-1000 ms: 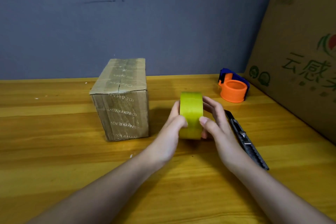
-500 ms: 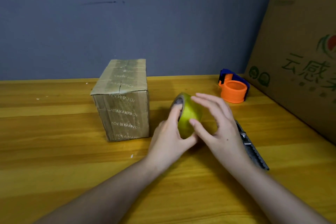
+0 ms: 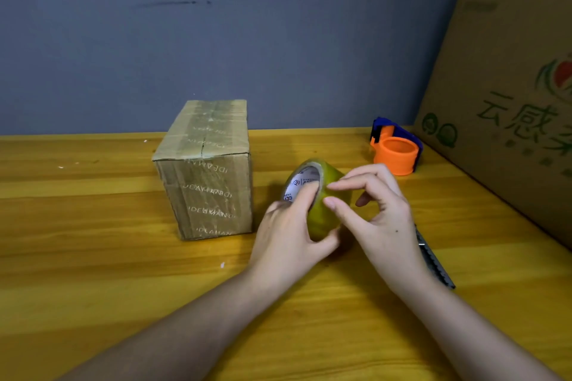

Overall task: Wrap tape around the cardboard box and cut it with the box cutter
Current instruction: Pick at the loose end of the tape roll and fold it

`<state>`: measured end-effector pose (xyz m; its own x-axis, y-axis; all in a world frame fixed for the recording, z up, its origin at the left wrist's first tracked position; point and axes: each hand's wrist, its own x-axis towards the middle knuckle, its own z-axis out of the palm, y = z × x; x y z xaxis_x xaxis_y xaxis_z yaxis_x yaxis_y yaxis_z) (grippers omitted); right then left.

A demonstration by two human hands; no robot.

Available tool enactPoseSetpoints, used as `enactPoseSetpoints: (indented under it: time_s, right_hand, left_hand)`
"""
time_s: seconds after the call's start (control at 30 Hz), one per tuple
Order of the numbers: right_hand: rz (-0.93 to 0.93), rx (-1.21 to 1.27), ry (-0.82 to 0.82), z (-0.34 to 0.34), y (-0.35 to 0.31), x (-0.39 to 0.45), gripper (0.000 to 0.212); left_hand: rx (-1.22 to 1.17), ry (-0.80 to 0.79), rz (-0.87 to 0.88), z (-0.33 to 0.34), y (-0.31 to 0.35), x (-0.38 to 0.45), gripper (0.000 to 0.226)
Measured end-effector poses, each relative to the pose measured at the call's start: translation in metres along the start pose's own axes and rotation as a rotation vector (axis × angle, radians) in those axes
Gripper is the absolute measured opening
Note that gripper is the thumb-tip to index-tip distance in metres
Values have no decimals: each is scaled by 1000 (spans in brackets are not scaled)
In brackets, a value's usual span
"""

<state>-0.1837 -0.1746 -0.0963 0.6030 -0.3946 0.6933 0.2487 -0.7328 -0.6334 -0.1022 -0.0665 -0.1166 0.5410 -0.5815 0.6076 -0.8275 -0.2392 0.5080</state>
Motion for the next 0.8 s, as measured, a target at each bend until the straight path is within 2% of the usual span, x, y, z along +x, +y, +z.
enactPoseSetpoints:
  time_s: [0.17,0.33,0.57,0.67,0.8]
  right_hand:
    - [-4,-25,-1,1,2,-1,8]
    - [-26,-18,-3,-1,0,1,21]
    - [-69,-13,0,-6,1,3,9]
    - [-114,-107,-14,-6,3,3,4]
    - [-169,-276,-52,-5,6,3,15]
  left_hand:
    - [-30,-20,9,-2,1,0,49]
    - [15,12,22,-1,0,-1,59]
    - [115,14,77,-3,-4,2,51]
    - [116,-11,92,-3,-4,2,51]
    - [164,8,106,0,-4,1,51]
